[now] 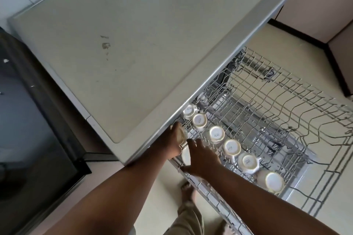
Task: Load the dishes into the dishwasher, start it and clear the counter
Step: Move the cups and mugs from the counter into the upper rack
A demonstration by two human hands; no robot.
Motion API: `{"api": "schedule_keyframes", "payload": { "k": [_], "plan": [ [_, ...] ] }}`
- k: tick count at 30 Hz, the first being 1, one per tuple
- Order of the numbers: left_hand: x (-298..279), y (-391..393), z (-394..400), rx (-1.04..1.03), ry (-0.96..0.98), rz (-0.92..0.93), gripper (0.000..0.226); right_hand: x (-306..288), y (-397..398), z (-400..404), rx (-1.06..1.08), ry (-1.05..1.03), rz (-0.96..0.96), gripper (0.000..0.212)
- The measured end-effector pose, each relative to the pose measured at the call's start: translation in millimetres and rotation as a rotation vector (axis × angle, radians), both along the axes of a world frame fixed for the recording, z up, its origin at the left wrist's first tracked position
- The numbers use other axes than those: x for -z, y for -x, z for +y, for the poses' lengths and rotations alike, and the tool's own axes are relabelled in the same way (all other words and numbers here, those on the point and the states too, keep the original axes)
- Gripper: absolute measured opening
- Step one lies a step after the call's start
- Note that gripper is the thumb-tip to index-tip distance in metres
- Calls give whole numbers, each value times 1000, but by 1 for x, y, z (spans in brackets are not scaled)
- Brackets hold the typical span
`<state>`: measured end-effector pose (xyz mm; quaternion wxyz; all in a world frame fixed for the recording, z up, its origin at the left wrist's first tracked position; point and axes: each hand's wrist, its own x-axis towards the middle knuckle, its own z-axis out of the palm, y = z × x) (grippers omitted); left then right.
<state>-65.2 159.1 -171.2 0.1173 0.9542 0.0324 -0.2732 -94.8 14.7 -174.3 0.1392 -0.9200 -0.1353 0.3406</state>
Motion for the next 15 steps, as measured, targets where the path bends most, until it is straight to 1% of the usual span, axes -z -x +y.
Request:
{"api": "schedule_keyframes", "payload": {
  "k": [4, 6, 8, 11, 15],
  "plan": [
    [-4, 1, 1, 27, -16, 36, 100, -3, -3, -9, 41, -104, 46, 109],
    [-8, 6, 1, 46, -27, 6, 95, -7, -5, -19, 100, -160, 51, 110],
    [-13, 13, 0, 56, -52, -71, 83, -12, -5, -32, 152, -181, 20, 110],
    [-25, 29, -5, 93, -87, -198, 74, -20, -3, -54, 149, -98, -31, 111],
    [-50, 60, -16, 148, -121, -324, 73, -41, 5, -71, -34, 60, -170, 111]
  ]
}}
